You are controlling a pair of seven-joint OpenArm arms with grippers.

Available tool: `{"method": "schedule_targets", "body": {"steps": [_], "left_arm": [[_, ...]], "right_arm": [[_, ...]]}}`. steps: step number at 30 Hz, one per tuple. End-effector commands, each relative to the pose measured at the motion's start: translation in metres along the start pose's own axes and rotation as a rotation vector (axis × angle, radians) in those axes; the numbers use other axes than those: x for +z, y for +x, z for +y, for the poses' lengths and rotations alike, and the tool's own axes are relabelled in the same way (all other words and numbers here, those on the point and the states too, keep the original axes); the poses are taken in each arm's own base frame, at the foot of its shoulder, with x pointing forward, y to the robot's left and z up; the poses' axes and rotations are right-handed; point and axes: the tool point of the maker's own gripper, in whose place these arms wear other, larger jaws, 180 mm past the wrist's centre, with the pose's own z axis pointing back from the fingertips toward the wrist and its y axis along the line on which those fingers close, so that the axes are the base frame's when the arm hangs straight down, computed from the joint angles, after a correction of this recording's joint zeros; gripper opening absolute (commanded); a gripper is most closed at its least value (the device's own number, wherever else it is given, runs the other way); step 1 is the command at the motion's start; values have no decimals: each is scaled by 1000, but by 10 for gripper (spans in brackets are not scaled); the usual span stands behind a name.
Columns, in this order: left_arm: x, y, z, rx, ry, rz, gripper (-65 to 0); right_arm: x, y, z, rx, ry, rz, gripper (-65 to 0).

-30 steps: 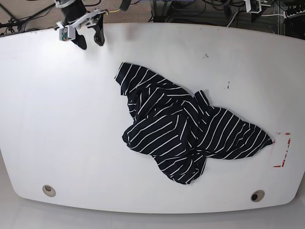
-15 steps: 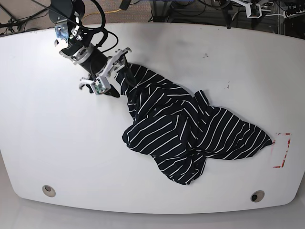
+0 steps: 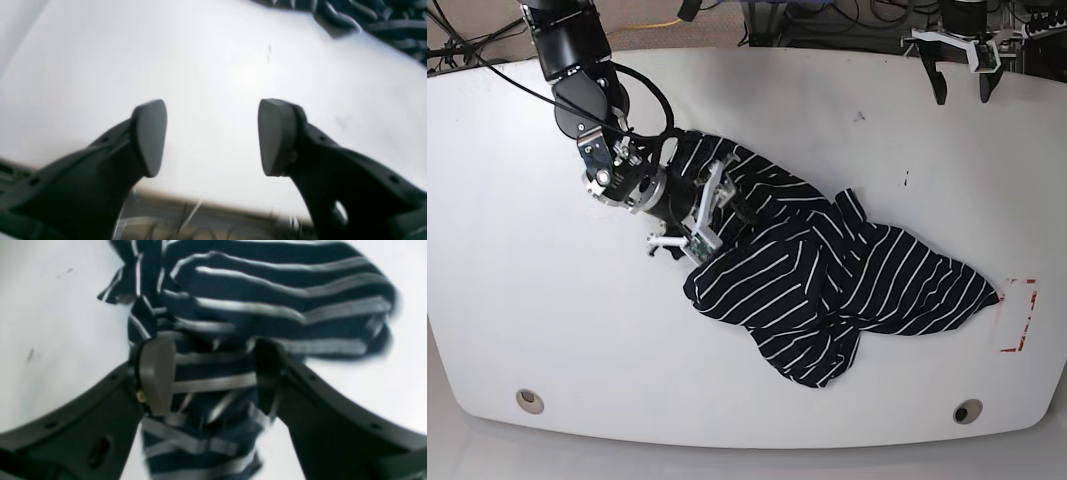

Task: Fold the T-shirt properly
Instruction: 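Lower the right gripper onto the striped shirt and pinch a fold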

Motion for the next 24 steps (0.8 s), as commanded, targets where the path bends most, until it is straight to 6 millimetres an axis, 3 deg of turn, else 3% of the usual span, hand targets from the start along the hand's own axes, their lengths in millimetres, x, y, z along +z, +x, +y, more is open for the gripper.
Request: {"method": "schedule_targets", "body": {"steps": [1,6,11,15,17,24], "left_arm": [[2,8,0,-11,-7,-25,-267],[-9,13,0,-5,-1,-31,-256],[-13,16,-1,-1,-1,-44,-169],[-14,17,-1,-1,-2,-47,-172],[-19,22,-2,3,-2,-65,-172],[-29,17,-3,9,-2,-12,-172]], "right_arm": [[-8,23,-16,31,-5,-38,-292],[-33,25,-25,57,21,-18,-292],[-51,20,-18,101,64,19,-292],[-54,17,-22,114,50,28,-292],[-62,22,-18,175,33,20,-290],[-89,11,-2,349,-21,99,-298]]}}
